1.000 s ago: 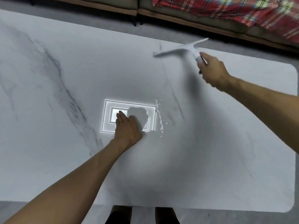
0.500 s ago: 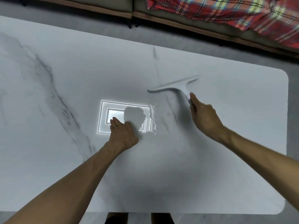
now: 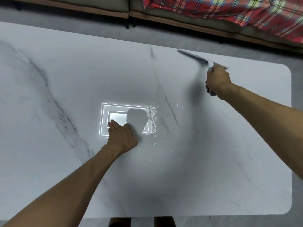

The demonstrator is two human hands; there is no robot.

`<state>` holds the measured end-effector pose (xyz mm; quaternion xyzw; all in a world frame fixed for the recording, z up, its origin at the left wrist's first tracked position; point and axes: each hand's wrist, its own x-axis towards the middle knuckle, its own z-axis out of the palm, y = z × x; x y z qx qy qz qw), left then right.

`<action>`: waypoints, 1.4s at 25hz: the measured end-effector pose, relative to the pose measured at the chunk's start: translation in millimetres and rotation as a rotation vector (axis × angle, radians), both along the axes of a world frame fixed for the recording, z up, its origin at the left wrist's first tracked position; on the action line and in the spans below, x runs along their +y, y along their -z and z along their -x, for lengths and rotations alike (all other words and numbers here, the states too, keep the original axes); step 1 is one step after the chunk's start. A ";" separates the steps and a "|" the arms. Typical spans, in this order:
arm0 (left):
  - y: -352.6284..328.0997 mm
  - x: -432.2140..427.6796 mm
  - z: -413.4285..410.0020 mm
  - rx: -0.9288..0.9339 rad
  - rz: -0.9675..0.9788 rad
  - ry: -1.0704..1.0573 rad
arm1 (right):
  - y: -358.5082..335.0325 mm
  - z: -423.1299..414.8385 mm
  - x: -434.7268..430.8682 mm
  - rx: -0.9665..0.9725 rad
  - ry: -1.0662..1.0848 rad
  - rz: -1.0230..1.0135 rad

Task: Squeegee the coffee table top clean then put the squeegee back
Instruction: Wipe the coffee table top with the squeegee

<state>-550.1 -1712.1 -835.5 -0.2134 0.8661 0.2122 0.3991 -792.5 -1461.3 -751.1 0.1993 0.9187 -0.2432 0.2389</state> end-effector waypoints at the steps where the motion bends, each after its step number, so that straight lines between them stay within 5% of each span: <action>1: 1.2 0.1 -0.1 0.009 -0.004 -0.001 | 3.5 -7.5 -0.3 -0.009 -0.053 -0.038; 6: -8.9 -0.9 1.2 -0.017 -0.006 0.010 | -20.1 -119.6 5.1 -0.083 -0.326 -0.133; 10: -11.9 -5.7 3.9 -0.029 -0.047 0.032 | -64.2 -154.8 2.0 -0.288 -0.276 -0.007; 14: -13.9 -8.0 1.8 -0.019 -0.070 -0.007 | -48.1 -77.7 -31.2 -0.009 -0.246 0.016; 18: -10.8 -9.9 0.6 -0.024 -0.077 0.014 | 3.4 -14.6 -91.4 0.056 -0.201 0.044; 22: -11.6 -10.2 -0.7 -0.031 -0.101 0.016 | 11.8 -62.6 -112.4 0.114 -0.550 -0.011; 27: -5.9 -12.2 -6.0 0.022 -0.090 0.003 | -1.8 -129.8 -45.2 -0.013 -0.757 -0.050; 35: -11.8 -5.4 -9.4 0.055 -0.082 -0.021 | -31.3 -170.9 86.8 -0.144 -0.705 -0.247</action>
